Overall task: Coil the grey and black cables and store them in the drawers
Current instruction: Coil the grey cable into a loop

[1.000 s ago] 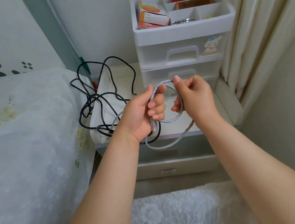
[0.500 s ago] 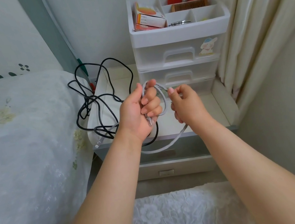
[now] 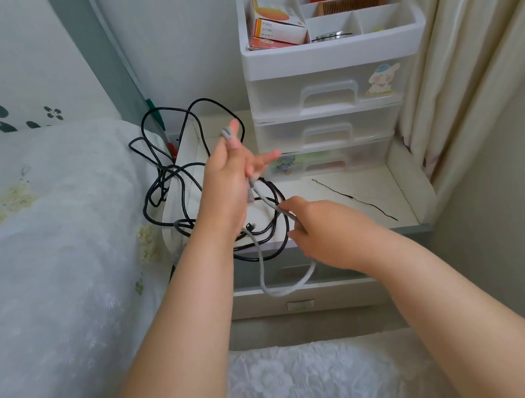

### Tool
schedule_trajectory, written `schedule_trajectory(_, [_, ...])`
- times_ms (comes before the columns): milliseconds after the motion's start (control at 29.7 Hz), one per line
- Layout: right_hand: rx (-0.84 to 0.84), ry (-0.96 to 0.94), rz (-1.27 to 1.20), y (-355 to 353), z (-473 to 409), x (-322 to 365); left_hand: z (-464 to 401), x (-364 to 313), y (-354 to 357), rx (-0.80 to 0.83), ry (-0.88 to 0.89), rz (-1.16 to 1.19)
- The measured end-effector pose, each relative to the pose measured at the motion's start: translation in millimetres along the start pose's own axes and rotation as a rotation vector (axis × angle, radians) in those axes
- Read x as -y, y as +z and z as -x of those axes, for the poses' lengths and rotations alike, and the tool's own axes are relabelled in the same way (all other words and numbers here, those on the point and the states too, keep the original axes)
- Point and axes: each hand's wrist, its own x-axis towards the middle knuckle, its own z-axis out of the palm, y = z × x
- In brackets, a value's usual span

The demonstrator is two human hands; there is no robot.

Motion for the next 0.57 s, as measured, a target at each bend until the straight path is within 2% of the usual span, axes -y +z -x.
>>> schedule_trajectory(202, [-0.138,-0.033,0.032,-10.8,-3.3,-8.1,11.1,1.5,11.0,0.158,0.072,-0.657])
schedule_trajectory(337, [-0.228,-0.063,-0.16,-21.2,-1.3,-14.9,16.8,0.2,15.3,0.289,0.131,-1.071])
schedule_trajectory(404, [-0.258,-0.029,-0.271,-28.2,-0.4,-16.8,17.9,-0.6,15.6,0.35,0.075,-1.082])
schedule_trajectory(505, [-0.144,0.014,-0.611,-37.0,1.7,-23.1,18.8,-3.3,15.2,0.394,-0.122,-0.76])
schedule_trajectory(573, [-0.016,-0.03,-0.898,-42.0,3.4,-31.5,20.4,-7.8,14.8,0.426,-0.172,-0.576])
